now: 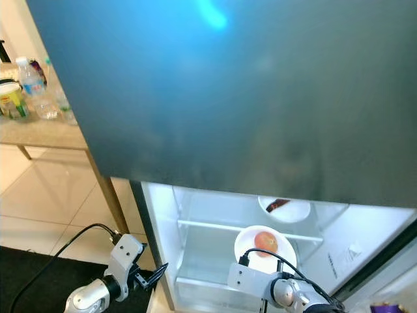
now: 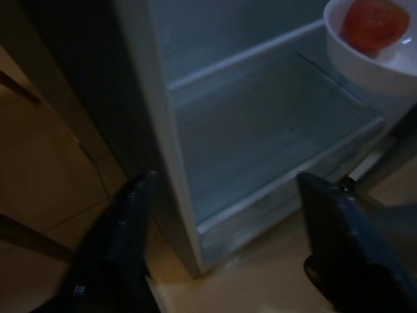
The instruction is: Restocking fridge
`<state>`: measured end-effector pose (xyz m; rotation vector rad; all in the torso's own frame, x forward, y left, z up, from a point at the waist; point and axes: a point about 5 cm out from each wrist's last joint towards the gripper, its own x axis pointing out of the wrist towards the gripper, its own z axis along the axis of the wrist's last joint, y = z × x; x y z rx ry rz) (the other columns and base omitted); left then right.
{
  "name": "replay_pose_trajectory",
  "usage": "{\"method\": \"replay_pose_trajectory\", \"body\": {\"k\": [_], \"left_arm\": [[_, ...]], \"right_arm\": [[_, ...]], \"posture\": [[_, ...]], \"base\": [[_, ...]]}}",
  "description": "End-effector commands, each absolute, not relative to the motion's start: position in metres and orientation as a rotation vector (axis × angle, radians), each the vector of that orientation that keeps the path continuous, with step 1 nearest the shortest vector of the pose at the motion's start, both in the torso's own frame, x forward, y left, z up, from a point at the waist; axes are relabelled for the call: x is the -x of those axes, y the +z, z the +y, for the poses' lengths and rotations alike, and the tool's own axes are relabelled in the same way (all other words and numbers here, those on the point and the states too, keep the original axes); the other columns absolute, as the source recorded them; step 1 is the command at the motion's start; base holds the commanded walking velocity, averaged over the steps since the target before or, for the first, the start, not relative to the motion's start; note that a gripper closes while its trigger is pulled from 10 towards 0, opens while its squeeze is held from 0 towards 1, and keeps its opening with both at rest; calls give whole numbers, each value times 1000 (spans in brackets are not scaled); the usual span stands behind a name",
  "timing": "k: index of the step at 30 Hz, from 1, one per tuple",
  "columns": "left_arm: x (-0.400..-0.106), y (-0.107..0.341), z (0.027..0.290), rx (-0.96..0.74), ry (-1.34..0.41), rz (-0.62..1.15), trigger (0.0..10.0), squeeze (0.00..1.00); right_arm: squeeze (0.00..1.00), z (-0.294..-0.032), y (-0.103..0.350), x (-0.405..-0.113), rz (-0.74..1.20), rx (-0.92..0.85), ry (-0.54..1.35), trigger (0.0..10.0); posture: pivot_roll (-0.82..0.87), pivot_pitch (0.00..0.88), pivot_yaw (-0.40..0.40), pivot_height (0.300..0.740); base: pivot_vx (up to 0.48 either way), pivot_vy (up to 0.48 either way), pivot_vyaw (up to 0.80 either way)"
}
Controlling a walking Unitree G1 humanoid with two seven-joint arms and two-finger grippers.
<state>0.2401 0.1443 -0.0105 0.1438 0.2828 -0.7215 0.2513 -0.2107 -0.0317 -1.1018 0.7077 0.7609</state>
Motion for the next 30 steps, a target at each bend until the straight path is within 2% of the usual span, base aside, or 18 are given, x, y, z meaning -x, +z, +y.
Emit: {"method": "replay_pose_trajectory", "body": {"k": [1, 2, 3, 6, 7, 14, 15, 16, 19, 20, 21, 22, 30], "left_arm": [[-239, -11, 146, -142, -733, 293, 0, 0], [-239, -11, 146, -142, -733, 293, 0, 0], [-239, -11, 145, -148, -736, 296, 10000, 0], [-239, -11, 145, -148, -735, 296, 10000, 0], [-239, -11, 145, -146, -734, 296, 0, 0], [-241, -9, 146, -143, -725, 284, 0, 0], [-244, -7, 147, -139, -716, 273, 8510, 0], [-246, -5, 147, -136, -710, 263, 0, 0], [-250, -2, 147, -138, -701, 250, 0, 0], [-251, -1, 148, -145, -691, 247, 8510, 0], [-251, -1, 148, -145, -691, 247, 8510, 0], [-253, 1, 148, -151, -681, 241, 10000, 0], [-258, 5, 148, -167, -663, 216, 10000, 0]], "right_arm": [[0, -206, -29, -254, 674, 1093, 768, 10000], [0, -206, -29, -254, 674, 1093, 768, 10000], [0, -206, -29, -254, 673, 1090, 769, 10000], [0, -205, -29, -255, 667, 1086, 771, 10000], [0, -205, -29, -255, 665, 1087, 772, 10000], [0, -206, -27, -256, 660, 1092, 772, 10000], [0, -206, -26, -257, 656, 1095, 771, 10000], [0, -206, -25, -259, 651, 1097, 767, 10000], [0, -206, -23, -261, 642, 1103, 762, 10000], [0, -206, -22, -262, 639, 1109, 760, 10000], [0, -206, -22, -262, 639, 1109, 760, 10000], [0, -206, -21, -264, 633, 1113, 761, 10000], [0, -200, -5, -279, 554, 1145, 810, 10000]], "posture": [[-83, 38, 36, 626], [-83, 38, 36, 626], [-82, 38, 36, 626], [-83, 38, 35, 626], [-83, 38, 35, 626], [-82, 36, 31, 626], [-84, 35, 31, 626], [-84, 35, 31, 626], [-84, 35, 30, 626], [-85, 34, 31, 626], [-85, 34, 31, 626], [-86, 33, 31, 621], [-89, 25, 25, 592]], "base": [[0, 0, 0], [0, 0, 0], [0, 0, 0], [0, 0, 0], [0, 0, 0], [0, 0, 0], [0, 0, 0], [0, 0, 0], [0, 0, 0], [0, 0, 0], [0, 0, 0], [0, 0, 0], [0, 0, 0]]}}
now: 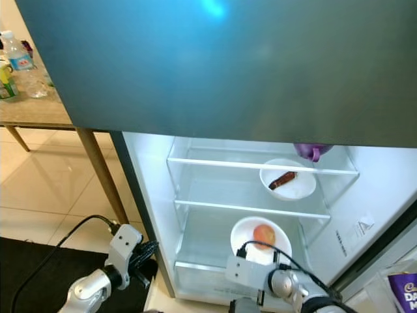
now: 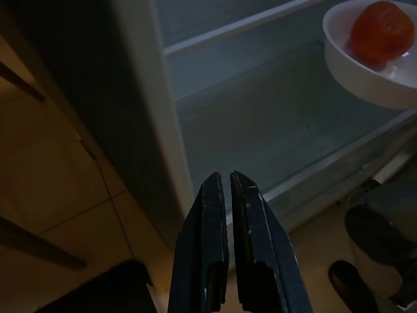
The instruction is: Restocking fridge
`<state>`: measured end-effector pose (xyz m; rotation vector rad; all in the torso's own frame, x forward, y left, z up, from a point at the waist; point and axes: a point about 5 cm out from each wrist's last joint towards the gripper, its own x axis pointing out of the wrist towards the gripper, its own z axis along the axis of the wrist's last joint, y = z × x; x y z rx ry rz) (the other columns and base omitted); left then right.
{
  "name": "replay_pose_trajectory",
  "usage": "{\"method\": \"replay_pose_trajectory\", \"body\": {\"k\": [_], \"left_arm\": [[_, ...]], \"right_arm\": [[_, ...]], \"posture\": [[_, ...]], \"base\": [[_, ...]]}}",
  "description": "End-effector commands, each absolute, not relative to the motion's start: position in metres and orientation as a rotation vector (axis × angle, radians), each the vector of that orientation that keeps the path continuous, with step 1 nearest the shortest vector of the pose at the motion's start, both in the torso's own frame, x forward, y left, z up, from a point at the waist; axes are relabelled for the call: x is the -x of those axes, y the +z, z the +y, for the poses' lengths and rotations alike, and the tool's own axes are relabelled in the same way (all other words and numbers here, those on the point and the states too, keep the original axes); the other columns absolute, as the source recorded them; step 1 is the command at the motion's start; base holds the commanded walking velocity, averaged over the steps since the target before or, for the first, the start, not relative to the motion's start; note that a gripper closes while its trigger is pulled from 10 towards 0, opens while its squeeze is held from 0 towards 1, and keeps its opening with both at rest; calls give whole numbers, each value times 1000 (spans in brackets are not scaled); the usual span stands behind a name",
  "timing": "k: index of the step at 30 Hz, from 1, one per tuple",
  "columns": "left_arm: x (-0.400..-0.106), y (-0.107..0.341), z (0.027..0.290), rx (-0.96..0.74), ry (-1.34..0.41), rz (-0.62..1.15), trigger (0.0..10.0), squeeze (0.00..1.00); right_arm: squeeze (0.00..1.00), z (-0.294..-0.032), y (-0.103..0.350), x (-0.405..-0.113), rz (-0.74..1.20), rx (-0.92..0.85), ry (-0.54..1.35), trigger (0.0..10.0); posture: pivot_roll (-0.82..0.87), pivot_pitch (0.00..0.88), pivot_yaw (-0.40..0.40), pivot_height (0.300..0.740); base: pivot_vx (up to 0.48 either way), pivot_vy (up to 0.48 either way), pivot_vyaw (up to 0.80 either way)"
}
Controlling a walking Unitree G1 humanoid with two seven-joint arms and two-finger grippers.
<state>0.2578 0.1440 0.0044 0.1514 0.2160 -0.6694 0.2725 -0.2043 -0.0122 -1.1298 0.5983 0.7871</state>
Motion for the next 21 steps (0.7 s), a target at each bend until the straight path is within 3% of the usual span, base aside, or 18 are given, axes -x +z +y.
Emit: {"method": "replay_pose_trajectory", "body": {"k": [1, 21], "left_arm": [[-258, 5, 148, -170, -663, 214, 10000, 0], [-262, 8, 144, -196, -664, 196, 10000, 0]], "right_arm": [[0, -199, -3, -281, 542, 1157, 825, 10000], [0, -210, 49, -281, 478, 1256, 1146, 10000]], "posture": [[-89, 23, 25, 587], [-101, 27, 28, 512]], "base": [[0, 0, 0], [0, 0, 0]]}}
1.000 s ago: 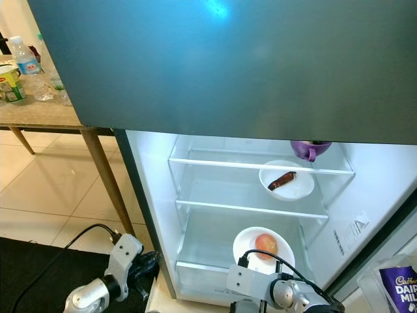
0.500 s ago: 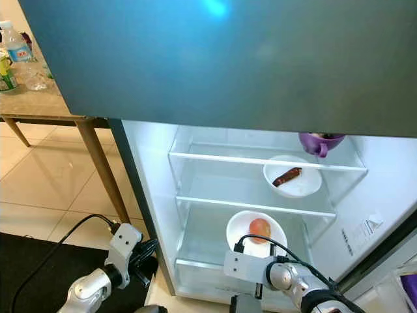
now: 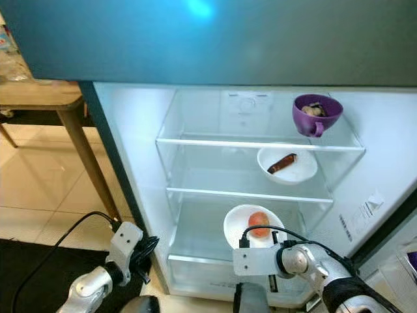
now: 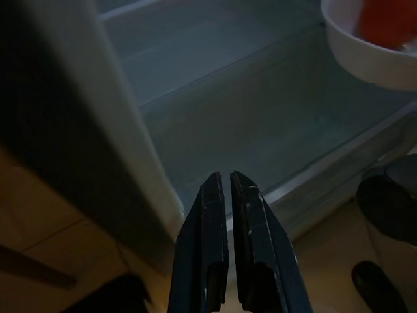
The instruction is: Restocking fridge
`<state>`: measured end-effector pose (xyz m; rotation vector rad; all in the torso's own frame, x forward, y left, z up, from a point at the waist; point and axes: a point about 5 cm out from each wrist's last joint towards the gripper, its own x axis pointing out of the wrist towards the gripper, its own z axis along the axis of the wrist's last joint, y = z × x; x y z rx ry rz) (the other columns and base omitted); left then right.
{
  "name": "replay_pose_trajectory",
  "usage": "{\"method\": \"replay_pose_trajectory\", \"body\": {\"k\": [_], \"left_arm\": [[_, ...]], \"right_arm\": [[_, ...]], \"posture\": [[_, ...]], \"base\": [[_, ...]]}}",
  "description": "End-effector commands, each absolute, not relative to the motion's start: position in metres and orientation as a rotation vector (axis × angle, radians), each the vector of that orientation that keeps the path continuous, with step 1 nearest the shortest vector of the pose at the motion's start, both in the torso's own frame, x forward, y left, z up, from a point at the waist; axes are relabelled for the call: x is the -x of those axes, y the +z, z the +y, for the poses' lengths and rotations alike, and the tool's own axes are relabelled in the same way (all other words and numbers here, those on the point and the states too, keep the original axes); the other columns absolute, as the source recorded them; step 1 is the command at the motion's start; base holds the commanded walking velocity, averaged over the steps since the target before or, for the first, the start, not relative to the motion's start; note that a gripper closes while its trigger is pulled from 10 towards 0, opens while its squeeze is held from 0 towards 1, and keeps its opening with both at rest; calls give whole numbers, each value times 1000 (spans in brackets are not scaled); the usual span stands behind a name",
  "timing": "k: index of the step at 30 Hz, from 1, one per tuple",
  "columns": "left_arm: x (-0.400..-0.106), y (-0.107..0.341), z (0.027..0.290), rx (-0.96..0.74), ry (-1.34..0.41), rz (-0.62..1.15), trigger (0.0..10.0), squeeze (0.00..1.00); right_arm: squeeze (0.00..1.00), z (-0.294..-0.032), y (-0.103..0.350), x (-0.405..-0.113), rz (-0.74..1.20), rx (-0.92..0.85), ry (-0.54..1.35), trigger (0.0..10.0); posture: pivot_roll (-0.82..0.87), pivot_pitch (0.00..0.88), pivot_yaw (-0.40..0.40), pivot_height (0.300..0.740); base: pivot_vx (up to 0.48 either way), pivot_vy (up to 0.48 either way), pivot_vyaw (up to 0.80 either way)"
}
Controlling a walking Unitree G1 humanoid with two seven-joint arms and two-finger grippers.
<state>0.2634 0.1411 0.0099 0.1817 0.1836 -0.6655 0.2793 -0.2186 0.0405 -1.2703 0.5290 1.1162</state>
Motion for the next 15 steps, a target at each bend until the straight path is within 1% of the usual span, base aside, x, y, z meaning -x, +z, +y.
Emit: {"method": "replay_pose_trajectory", "body": {"k": [1, 5, 8, 13, 15], "left_arm": [[-263, 8, 144, -196, -664, 194, 10000, 0], [-265, 10, 141, -198, -665, 187, 10000, 0], [-265, 10, 140, -201, -666, 185, 10000, 0], [-265, 12, 138, -215, -681, 167, 10000, 0], [-265, 13, 136, -220, -688, 156, 10000, 0]], "right_arm": [[0, -209, 53, -279, 471, 1256, 1173, 10000], [0, -202, 69, -274, 441, 1255, 1237, 10000], [0, -200, 73, -273, 432, 1259, 1247, 10000], [0, -192, 85, -271, 393, 1262, 1264, 10000], [0, -185, 94, -268, 369, 1260, 1274, 10000]], "posture": [[-102, 27, 26, 507], [-102, 27, 23, 492], [-100, 26, 22, 487], [-95, 27, 26, 468], [-94, 28, 33, 453]], "base": [[0, 0, 0], [0, 0, 0], [0, 0, 0], [0, 0, 0], [0, 0, 0]]}}
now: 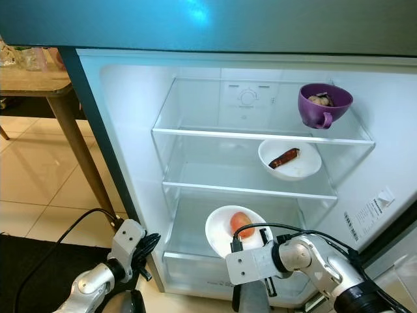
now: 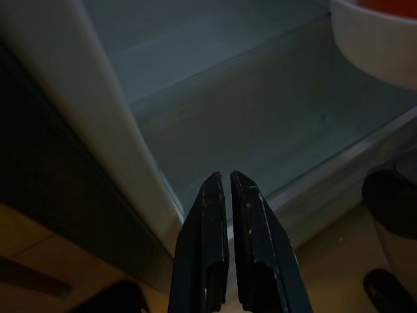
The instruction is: Restocking fridge
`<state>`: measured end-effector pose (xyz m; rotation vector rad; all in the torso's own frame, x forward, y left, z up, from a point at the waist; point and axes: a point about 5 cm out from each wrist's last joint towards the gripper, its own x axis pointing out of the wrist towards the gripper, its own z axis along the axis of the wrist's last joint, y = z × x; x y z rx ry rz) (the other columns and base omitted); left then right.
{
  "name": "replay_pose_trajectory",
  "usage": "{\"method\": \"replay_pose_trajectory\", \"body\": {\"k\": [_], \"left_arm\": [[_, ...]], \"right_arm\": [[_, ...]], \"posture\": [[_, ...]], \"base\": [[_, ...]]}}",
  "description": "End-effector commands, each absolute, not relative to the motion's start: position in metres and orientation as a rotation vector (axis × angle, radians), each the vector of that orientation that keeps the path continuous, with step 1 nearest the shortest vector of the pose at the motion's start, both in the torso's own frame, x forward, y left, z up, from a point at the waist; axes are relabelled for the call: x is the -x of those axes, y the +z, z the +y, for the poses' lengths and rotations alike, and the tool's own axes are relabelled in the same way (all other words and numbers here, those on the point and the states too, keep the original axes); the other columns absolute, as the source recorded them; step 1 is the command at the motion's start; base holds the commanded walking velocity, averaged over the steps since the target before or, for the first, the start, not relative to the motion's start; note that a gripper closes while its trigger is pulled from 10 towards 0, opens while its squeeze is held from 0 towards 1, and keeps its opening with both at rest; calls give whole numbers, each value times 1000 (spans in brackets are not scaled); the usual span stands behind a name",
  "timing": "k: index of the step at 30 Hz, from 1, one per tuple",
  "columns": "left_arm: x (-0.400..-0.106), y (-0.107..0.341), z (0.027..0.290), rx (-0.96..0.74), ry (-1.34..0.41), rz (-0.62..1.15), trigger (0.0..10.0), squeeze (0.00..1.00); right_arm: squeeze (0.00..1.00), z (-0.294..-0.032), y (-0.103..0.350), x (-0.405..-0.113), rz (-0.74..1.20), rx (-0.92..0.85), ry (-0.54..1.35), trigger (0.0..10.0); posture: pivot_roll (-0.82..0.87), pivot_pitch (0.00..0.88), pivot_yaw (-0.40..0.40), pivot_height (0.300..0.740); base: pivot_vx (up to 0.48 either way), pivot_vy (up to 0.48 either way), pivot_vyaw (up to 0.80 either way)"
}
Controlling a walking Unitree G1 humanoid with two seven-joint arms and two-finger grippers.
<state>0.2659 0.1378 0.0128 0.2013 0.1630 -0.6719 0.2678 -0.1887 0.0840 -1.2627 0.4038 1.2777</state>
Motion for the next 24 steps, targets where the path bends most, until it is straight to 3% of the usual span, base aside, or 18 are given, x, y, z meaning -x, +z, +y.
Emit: {"method": "replay_pose_trajectory", "body": {"k": [1, 11, 24], "left_arm": [[-265, 13, 136, -220, -688, 156, 10000, 0], [-269, 21, 128, -219, -707, 102, 10000, 0], [-269, 40, 113, -202, -764, -35, 10000, 0]], "right_arm": [[0, -185, 94, -268, 369, 1260, 1274, 10000], [0, -168, 130, -252, 296, 1243, 1338, 10000], [0, -169, 160, -236, 297, 1304, 1394, 10000]], "posture": [[-94, 28, 33, 453], [-97, 34, 32, 443], [-99, 31, 26, 443]], "base": [[0, 0, 0], [0, 0, 0], [0, 0, 0]]}}
